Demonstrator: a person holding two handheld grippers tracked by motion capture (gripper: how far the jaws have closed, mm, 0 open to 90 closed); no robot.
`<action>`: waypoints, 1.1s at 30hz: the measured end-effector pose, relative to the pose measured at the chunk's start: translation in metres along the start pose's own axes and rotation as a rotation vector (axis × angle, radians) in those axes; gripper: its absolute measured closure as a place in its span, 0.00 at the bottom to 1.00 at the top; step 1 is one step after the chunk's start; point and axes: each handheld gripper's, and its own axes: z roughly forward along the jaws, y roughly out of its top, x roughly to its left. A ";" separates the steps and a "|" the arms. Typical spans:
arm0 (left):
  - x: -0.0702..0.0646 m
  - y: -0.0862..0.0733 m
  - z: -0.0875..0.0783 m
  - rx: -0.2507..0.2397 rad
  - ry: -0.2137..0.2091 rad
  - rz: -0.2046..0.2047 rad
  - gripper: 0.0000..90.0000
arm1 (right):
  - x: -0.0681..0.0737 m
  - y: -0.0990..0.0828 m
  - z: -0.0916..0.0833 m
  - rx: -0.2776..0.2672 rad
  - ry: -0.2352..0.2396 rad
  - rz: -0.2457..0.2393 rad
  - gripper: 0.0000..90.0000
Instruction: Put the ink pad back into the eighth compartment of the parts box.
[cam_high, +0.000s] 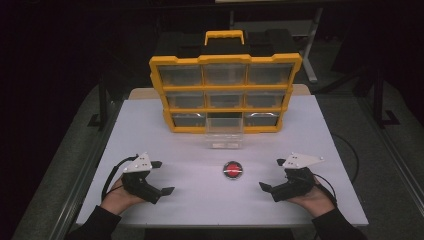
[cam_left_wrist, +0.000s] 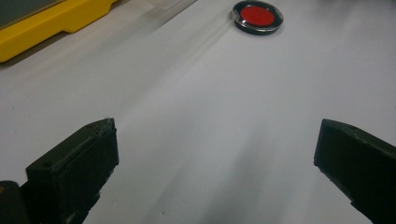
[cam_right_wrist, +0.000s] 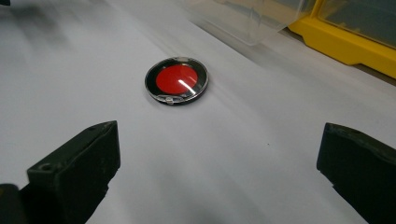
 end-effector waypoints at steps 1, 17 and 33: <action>0.000 0.000 0.000 -0.004 0.001 0.000 0.00 | 0.000 0.000 0.000 -0.002 0.000 0.000 0.00; 0.001 -0.004 0.000 0.016 0.000 -0.014 0.00 | -0.004 0.004 0.008 -0.003 0.018 -0.001 0.00; 0.003 -0.004 0.002 0.016 -0.001 -0.023 0.00 | -0.006 0.011 0.015 0.003 0.026 -0.008 0.00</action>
